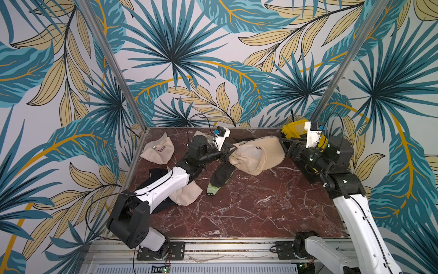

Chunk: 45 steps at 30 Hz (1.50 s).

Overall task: Open the adjustable buckle of the baseball cap
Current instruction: Pick up the baseball cap from the center of the board.

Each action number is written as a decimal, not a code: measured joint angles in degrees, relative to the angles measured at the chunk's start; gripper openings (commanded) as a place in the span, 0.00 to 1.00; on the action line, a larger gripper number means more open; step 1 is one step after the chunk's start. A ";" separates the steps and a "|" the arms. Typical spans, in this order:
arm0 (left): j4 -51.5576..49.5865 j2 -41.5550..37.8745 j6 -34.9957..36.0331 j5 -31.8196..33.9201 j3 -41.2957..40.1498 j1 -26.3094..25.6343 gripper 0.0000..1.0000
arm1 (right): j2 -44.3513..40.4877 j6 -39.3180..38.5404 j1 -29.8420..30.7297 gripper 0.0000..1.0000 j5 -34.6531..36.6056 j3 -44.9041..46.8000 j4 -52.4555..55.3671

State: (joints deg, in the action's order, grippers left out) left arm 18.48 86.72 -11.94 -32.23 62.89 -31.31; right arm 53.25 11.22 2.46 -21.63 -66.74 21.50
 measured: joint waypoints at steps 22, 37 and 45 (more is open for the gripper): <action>-0.28 0.17 19.02 -0.37 -0.31 -4.70 0.00 | 1.62 6.38 3.67 0.77 -11.39 4.33 4.28; -0.31 -1.38 39.87 -2.93 -3.02 -7.65 0.00 | 7.21 16.92 18.93 0.77 -4.63 9.42 -2.97; -0.44 -1.38 42.49 -2.05 -3.02 -7.54 0.00 | 8.57 21.20 19.52 0.64 -2.86 12.96 -7.91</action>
State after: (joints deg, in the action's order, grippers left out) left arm 18.04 85.34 30.55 -34.28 59.88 -38.85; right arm 61.82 32.42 21.98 -24.49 -53.78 13.58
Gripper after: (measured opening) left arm 0.057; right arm 0.732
